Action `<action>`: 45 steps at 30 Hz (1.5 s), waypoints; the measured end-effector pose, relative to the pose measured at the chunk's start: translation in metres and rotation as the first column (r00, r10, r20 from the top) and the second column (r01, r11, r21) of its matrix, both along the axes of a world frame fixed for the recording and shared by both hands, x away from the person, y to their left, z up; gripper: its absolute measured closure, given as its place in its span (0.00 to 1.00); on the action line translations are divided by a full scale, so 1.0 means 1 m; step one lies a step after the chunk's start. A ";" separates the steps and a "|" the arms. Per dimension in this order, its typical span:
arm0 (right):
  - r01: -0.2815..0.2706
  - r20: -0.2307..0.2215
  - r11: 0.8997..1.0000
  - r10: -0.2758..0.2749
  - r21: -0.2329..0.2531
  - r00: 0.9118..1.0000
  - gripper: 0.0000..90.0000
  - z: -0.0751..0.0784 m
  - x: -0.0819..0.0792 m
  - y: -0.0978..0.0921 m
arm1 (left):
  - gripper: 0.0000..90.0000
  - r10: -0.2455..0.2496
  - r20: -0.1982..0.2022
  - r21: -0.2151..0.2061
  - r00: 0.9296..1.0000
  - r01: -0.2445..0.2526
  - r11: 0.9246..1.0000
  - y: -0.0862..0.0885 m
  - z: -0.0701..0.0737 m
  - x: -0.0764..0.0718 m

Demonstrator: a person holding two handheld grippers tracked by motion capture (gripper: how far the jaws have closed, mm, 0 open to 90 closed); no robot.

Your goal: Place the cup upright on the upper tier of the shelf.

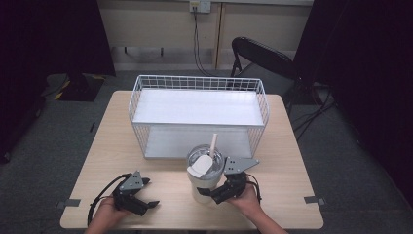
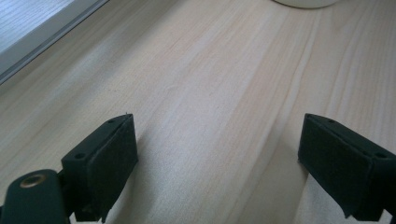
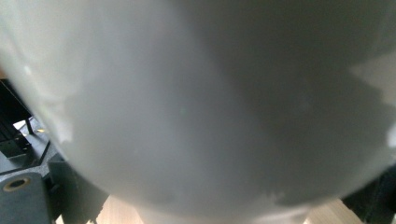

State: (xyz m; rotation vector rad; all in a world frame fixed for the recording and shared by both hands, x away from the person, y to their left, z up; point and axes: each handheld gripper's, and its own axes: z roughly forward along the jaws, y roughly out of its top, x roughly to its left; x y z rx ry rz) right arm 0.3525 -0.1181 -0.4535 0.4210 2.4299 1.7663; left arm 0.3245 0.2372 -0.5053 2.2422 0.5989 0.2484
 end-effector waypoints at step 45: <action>0.009 0.088 0.996 -0.016 0.084 0.996 0.10 0.037 -0.002 -0.018 | 0.13 0.002 -0.001 -0.004 1.000 -0.002 1.000 0.000 0.000 0.000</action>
